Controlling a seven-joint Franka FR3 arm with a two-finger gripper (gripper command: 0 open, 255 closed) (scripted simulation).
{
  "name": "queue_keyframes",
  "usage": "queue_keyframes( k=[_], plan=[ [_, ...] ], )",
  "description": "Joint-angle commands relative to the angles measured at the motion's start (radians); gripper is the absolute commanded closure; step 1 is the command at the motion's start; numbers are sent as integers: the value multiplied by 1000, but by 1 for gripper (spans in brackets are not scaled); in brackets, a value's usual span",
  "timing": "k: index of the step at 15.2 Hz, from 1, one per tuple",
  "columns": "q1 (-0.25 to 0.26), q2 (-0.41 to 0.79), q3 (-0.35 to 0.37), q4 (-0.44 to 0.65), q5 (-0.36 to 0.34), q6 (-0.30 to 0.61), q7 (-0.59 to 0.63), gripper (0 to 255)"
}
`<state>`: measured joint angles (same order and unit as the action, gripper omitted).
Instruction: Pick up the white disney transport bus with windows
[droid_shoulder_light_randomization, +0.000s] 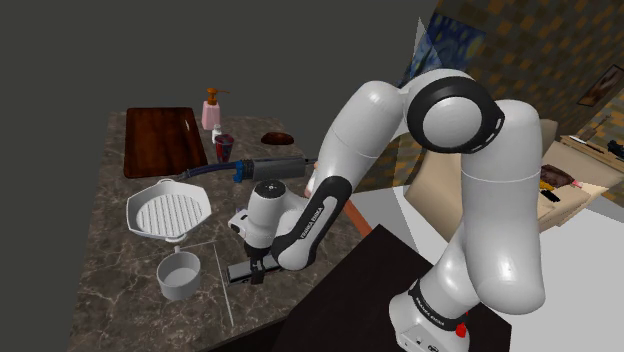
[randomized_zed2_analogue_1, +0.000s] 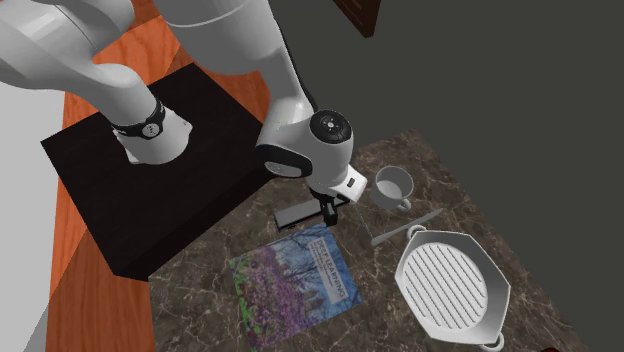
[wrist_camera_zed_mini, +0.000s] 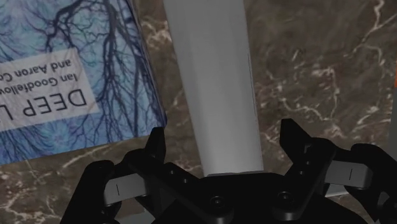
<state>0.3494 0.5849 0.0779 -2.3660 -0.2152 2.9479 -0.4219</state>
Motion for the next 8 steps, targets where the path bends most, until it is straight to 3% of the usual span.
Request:
queue_keyframes(
  k=[1,5,8],
  plan=[
    [3,51,-7,6,-3,50,1,255],
    [-1,65,-8,21,-3,50,-4,255],
    [24,75,-16,14,-6,67,17,255]
  ],
)
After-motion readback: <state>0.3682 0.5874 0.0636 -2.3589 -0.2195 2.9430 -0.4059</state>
